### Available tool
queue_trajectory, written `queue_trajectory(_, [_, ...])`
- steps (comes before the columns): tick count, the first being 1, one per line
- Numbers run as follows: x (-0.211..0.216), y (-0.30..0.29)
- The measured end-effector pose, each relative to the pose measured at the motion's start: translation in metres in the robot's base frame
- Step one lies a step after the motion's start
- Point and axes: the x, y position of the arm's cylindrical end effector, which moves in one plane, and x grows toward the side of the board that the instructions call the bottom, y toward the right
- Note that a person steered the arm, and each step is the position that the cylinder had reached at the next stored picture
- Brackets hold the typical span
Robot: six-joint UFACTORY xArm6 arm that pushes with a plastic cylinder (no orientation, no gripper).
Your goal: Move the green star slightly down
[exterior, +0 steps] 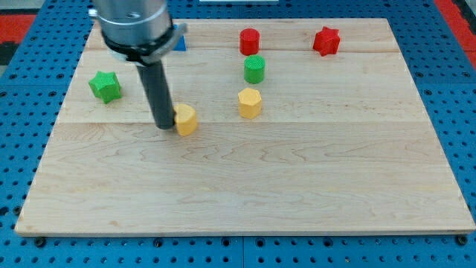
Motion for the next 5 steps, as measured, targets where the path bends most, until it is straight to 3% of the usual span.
queue_trajectory(1, [0.008,-0.005])
queue_trajectory(2, [0.011,-0.110])
queue_trajectory(4, [-0.076,-0.157])
queue_trajectory(5, [-0.096,-0.167])
